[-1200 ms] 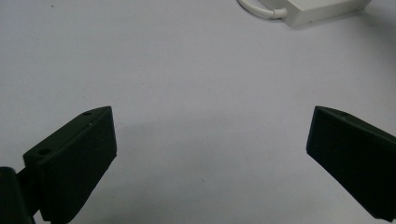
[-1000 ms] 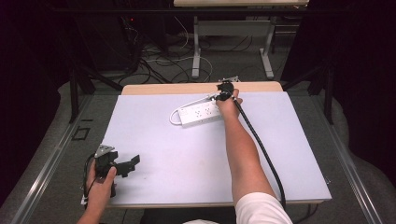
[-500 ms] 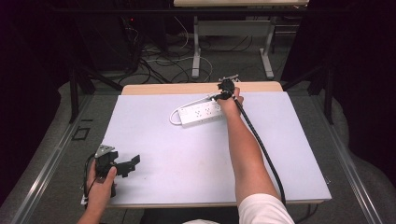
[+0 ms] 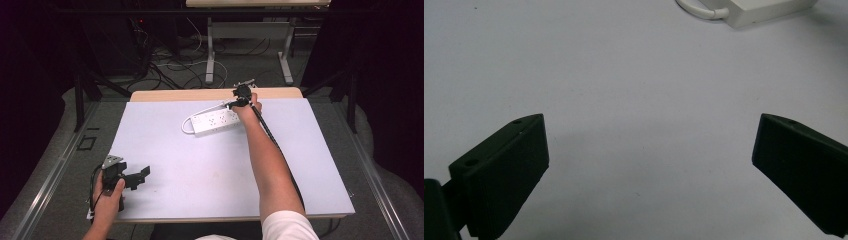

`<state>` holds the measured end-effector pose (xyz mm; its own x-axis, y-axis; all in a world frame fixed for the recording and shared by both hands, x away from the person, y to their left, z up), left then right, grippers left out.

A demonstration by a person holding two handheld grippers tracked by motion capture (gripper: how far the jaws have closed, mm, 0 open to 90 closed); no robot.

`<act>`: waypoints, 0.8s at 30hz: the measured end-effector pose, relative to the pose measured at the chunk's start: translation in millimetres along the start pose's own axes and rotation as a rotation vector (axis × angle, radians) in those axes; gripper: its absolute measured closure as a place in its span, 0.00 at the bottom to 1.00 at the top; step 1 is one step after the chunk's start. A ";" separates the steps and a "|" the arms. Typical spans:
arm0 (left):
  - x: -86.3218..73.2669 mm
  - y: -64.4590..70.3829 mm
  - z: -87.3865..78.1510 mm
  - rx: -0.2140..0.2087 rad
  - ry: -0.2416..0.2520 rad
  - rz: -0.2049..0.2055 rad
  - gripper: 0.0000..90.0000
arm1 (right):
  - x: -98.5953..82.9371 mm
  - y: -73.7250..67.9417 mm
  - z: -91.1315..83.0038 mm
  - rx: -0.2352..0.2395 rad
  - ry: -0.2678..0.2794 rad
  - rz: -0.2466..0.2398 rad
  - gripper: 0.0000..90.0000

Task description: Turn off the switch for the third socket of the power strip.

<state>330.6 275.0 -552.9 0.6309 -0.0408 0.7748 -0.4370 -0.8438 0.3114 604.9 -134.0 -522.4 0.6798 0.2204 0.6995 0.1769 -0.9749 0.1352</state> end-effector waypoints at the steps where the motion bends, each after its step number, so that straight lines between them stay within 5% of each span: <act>1: 0.0 0.1 -0.1 -0.001 0.000 0.000 0.02 | -0.1 0.0 -0.9 0.001 -0.002 -0.006 0.46; 13: 0.5 0.3 -0.1 -0.002 -0.001 0.002 0.02 | -2.2 3.9 -12.3 0.029 -0.021 -0.041 0.41; 24: 0.8 -0.8 -0.8 -0.006 0.001 -0.004 0.02 | -8.5 5.5 -15.1 0.040 -0.011 -0.038 0.19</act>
<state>330.9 276.2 -552.2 0.6317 -0.0369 0.7743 -0.4387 -0.8405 0.3179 589.4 -141.8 -517.0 0.6796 0.2573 0.6869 0.2306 -0.9639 0.1329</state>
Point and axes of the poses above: each handheld gripper's, and its own axes: z roughly forward along the jaws, x roughly out of its top, y roughly to its right, the point moved 1 cm from there along z, roughly forward along the jaws, and after that the axes turned 10 degrees about -x, right-handed, at the moved point
